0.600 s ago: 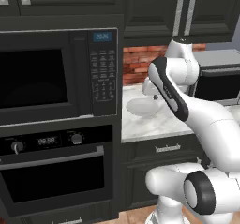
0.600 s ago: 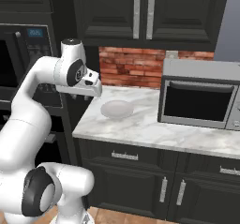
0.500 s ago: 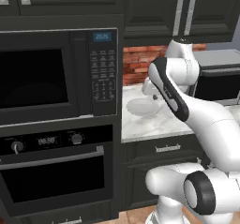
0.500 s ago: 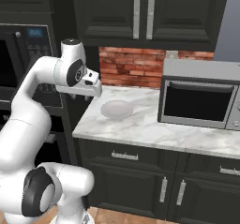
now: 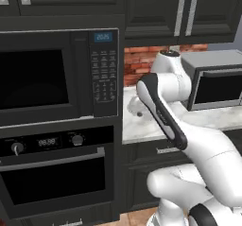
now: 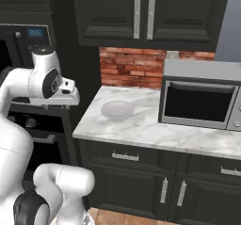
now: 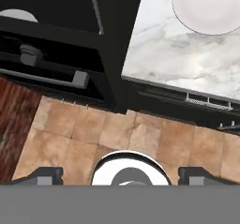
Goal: Take the fish from the oven and place it on the plate on the counter.
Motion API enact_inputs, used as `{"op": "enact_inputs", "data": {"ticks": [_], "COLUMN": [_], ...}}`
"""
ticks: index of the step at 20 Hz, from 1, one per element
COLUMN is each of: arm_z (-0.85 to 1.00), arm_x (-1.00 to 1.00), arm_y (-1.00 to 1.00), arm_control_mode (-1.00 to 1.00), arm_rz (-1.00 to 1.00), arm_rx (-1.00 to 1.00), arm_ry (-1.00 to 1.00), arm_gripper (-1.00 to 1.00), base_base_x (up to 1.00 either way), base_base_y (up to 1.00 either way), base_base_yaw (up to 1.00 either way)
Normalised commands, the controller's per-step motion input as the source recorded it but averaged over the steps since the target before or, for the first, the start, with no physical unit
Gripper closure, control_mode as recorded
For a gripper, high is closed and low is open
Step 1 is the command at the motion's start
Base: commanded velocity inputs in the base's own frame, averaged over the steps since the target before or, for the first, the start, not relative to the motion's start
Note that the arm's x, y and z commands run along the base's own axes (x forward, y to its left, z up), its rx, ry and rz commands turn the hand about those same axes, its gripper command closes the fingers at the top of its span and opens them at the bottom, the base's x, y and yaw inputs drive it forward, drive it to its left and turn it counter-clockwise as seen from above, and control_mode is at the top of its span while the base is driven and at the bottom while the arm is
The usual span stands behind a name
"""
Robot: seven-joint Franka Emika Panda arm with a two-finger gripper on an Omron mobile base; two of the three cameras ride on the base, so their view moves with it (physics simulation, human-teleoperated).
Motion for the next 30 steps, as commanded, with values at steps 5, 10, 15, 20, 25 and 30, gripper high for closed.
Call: {"op": "enact_inputs", "data": {"ticks": [5, 10, 15, 20, 25, 30], "arm_z": [-0.38, -0.55, -0.35, -0.43, -0.37, -0.43], "arm_x": [-0.87, -0.30, 0.01, 0.00, 0.22, 0.55], "arm_y": [1.00, 1.00, 0.99, 1.00, 0.66, 0.32], "arm_control_mode": [-1.00, -1.00, -1.00, -1.00, -1.00, -1.00], "arm_rz": [0.38, 0.42, 0.46, 0.43, 0.25, -0.01], "arm_rx": [-0.13, -0.31, -0.36, -0.37, -0.14, -0.05], "arm_ry": [-0.09, -0.21, -0.28, -0.35, -0.15, -0.19], "arm_gripper": [-1.00, -1.00, -1.00, -1.00, -1.00, -1.00], "base_base_x": [0.00, 0.00, 0.00, 0.00, 0.00, 0.00], "base_base_y": [0.00, 0.00, 0.00, 0.00, 0.00, 0.00], "base_base_yaw": [0.00, 0.00, 0.00, 0.00, 0.00, 0.00]}}
